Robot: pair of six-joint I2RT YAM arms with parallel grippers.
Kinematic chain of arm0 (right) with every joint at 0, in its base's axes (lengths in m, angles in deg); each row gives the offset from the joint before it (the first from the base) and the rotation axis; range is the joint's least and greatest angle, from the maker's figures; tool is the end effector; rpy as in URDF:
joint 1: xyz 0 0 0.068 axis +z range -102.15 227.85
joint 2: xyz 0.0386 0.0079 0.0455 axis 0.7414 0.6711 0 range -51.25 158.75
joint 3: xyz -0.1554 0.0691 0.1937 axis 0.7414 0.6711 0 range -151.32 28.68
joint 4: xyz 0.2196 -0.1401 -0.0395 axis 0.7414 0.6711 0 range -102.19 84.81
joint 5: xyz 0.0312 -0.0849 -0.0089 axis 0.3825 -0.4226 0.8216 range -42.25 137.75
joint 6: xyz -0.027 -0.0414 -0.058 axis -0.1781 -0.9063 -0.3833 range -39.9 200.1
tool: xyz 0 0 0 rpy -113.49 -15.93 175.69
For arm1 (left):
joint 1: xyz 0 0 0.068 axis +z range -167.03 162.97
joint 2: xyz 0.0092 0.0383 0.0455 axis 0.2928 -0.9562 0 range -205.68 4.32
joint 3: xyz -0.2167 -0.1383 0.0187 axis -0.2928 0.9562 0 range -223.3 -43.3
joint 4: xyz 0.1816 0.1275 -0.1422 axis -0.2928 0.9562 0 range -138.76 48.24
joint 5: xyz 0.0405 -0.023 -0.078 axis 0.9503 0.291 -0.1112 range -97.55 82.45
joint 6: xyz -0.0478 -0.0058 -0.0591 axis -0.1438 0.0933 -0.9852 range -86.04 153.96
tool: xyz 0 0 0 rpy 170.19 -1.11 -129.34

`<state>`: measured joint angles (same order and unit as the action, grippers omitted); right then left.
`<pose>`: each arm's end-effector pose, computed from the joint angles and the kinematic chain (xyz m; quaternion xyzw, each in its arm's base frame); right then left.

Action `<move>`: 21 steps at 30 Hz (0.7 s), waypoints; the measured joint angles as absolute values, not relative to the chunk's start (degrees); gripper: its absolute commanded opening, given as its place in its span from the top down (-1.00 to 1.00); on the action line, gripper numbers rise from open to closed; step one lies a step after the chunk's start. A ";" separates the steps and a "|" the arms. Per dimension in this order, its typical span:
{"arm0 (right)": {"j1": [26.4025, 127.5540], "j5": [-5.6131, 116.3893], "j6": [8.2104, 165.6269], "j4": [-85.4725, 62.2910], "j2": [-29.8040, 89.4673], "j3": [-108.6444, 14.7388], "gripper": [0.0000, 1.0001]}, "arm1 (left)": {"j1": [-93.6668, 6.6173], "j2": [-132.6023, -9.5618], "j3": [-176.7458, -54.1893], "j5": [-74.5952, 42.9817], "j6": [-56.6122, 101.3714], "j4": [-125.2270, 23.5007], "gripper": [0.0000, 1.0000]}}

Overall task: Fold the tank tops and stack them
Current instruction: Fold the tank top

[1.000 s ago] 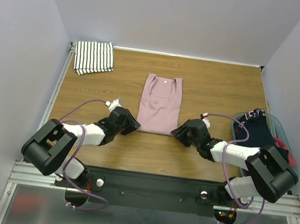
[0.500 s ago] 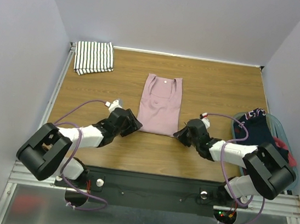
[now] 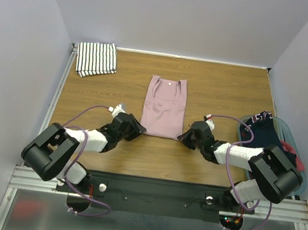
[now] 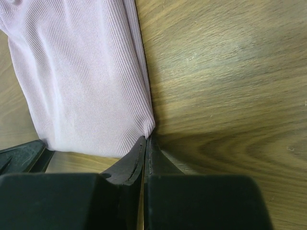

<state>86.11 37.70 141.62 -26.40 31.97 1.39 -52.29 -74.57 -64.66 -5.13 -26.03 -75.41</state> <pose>0.2280 0.1655 0.0975 0.2183 0.8831 0.2601 0.3237 0.2255 -0.1561 0.1097 -0.1963 0.8473 -0.3520 0.3459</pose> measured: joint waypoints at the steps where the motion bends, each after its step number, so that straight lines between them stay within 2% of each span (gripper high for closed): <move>1: 86.11 37.70 141.53 -26.38 31.95 1.37 0.99 | -52.29 -75.01 -64.66 -5.31 -26.29 -76.11 0.06; 5: 86.11 37.75 141.23 -26.05 31.95 1.17 0.99 | -52.34 -76.47 -64.77 -5.57 -26.92 -77.62 0.26; 7: 86.11 37.77 140.92 -25.70 31.95 1.00 0.99 | -52.34 -77.10 -64.95 -5.61 -26.99 -78.10 0.61; 8: 86.11 37.77 140.77 -25.66 31.95 0.96 0.99 | -52.34 -77.41 -65.12 -5.57 -26.70 -77.80 0.89; 9: 86.11 37.79 140.46 -25.62 31.93 0.96 0.99 | -52.38 -77.96 -65.28 -5.61 -27.10 -77.88 1.00; 15: 86.11 38.67 136.66 -23.72 31.45 0.08 0.99 | -53.19 -76.97 -65.76 -4.58 -26.38 -75.63 1.00; 21: 87.12 40.72 131.52 -18.10 26.53 -0.01 0.99 | -57.17 -68.12 -63.40 -2.07 -26.68 -66.69 1.00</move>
